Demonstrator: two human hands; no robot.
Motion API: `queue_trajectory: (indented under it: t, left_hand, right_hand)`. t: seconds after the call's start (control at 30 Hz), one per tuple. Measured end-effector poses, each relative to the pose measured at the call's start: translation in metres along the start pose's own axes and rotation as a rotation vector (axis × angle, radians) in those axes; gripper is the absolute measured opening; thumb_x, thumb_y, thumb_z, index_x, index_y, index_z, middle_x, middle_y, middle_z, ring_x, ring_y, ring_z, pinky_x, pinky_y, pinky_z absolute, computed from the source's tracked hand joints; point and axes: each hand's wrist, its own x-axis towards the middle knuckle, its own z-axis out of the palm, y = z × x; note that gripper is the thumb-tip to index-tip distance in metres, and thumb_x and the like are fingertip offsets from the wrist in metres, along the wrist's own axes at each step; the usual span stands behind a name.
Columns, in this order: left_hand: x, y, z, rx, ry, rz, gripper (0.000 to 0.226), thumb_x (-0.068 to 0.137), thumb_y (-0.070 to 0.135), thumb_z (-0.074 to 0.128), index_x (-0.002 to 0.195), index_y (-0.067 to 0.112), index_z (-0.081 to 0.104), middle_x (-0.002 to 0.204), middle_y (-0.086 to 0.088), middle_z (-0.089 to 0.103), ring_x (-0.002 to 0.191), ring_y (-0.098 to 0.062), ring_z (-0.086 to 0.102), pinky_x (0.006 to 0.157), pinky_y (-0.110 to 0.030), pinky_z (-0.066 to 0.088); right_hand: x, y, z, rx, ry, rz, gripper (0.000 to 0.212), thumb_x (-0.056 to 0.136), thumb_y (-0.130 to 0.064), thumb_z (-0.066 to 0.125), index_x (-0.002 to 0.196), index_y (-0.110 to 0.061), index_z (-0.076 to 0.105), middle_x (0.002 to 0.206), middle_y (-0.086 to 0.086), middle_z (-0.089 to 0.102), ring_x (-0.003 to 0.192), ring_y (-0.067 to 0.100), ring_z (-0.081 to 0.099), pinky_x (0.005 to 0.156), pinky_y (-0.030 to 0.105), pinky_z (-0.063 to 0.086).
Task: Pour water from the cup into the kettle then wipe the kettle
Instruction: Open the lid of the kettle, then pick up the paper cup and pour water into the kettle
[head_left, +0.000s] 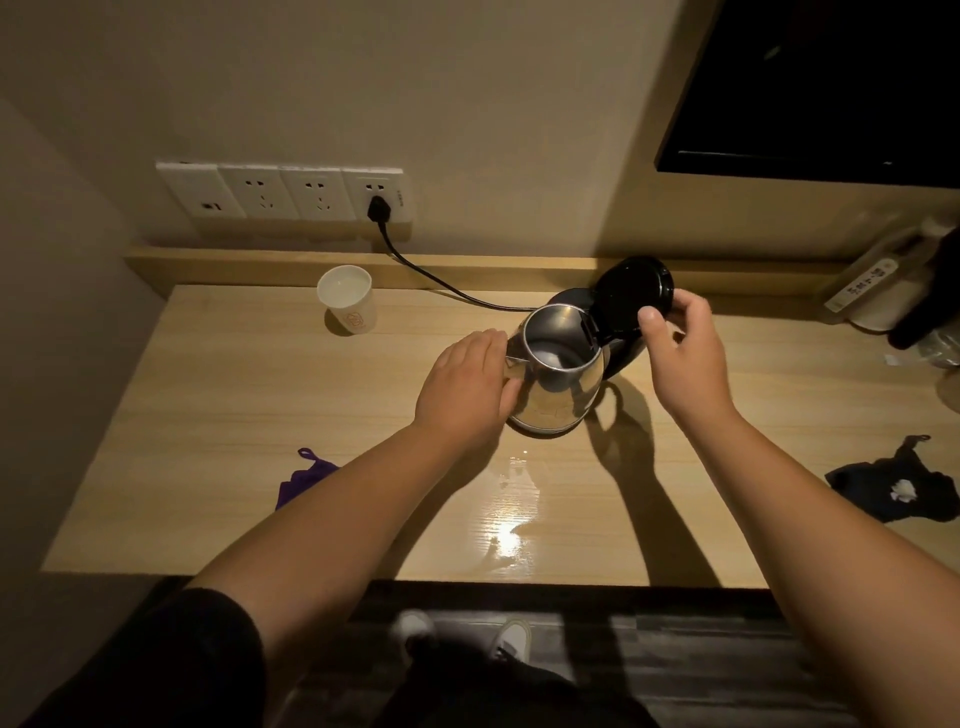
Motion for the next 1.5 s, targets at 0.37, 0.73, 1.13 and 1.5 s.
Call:
queue_trajectory:
  t: [0.37, 0.73, 1.13, 1.5]
  left_hand:
    - [-0.047, -0.078, -0.028, 0.222, -0.098, -0.169, 0.043, 0.099, 0.043, 0.032, 0.12, 0.016, 0.058, 0.114, -0.004, 0.062, 0.102, -0.024, 0.054, 0.09, -0.037, 0.038]
    - [-0.081, -0.14, -0.021, 0.103, -0.133, -0.276, 0.045, 0.1, 0.041, 0.035, 0.128, 0.012, 0.057, 0.122, -0.009, 0.06, 0.111, -0.027, 0.053, 0.096, -0.039, 0.036]
    - [-0.037, -0.233, 0.006, -0.286, -0.102, -0.318, 0.062, 0.096, 0.046, 0.047, 0.147, 0.017, 0.029, 0.147, -0.007, 0.037, 0.13, -0.024, 0.042, 0.103, -0.042, 0.041]
    - [0.046, -0.235, 0.021, -0.906, 0.035, -0.585, 0.098, 0.08, 0.019, 0.078, 0.152, 0.021, 0.011, 0.154, -0.006, 0.023, 0.139, -0.025, 0.027, 0.079, 0.002, 0.034]
  right_hand:
    - [-0.069, -0.03, 0.049, -0.511, -0.215, -0.737, 0.038, 0.091, -0.033, 0.05, 0.116, -0.009, 0.067, 0.123, 0.012, 0.061, 0.119, 0.029, 0.051, 0.101, 0.043, 0.037]
    - [-0.125, 0.029, 0.188, -0.831, -0.537, -0.314, 0.048, 0.096, -0.05, 0.038, 0.127, -0.016, 0.052, 0.139, 0.009, 0.048, 0.128, 0.027, 0.039, 0.109, 0.044, 0.035]
    - [-0.146, 0.055, 0.227, -0.902, -0.427, -0.053, 0.071, 0.099, -0.056, 0.025, 0.156, -0.015, 0.02, 0.165, 0.012, 0.011, 0.151, 0.032, 0.002, 0.12, 0.053, 0.002]
    - [-0.145, 0.058, 0.23, -0.905, -0.38, -0.051, 0.073, 0.096, -0.061, 0.024, 0.154, -0.017, 0.029, 0.164, 0.011, 0.018, 0.151, 0.03, 0.009, 0.121, 0.052, 0.006]
